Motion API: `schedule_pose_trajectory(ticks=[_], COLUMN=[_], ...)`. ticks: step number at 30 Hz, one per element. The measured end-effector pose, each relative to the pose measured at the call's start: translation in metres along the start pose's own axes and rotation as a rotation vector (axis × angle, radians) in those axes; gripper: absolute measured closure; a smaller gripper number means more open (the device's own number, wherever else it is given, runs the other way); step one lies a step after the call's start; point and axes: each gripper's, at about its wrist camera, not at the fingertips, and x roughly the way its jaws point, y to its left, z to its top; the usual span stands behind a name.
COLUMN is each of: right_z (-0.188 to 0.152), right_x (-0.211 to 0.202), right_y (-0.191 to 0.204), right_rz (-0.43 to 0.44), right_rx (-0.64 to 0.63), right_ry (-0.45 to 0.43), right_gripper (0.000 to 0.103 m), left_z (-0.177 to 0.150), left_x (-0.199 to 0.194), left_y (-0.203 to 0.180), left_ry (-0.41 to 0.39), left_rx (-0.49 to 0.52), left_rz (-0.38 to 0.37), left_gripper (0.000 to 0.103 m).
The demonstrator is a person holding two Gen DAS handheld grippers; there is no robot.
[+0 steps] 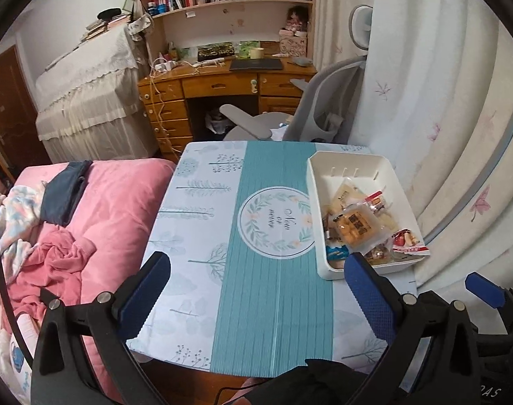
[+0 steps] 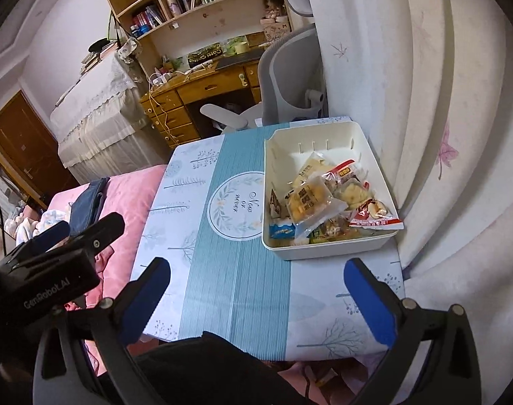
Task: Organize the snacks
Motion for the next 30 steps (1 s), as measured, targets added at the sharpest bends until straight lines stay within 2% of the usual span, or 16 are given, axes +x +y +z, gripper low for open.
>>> schedule_pose_trajectory(ticks=[7,18,30], right_z=[-0.007,-0.011,-0.014], right_x=[-0.003,-0.007,-0.001], right_y=[-0.005,-0.001,0.002], right_rz=[-0.003,-0.003,-0.007], right_rx=[0.023,0.004,0.001], right_ry=[-0.003,-0.017,0.019], right_gripper=[0.000,0.000,0.000], left_z=[-0.008,-0.018,-0.023], left_x=[-0.009,-0.011,-0.004], left_y=[-0.005,-0.007,-0.002], left_ry=[-0.014,-0.010,0.040], left_rx=[0.000,-0.009,-0.026], left_rz=[0.037,0.043,0.043], left_gripper=[0.001,0.001,0.001])
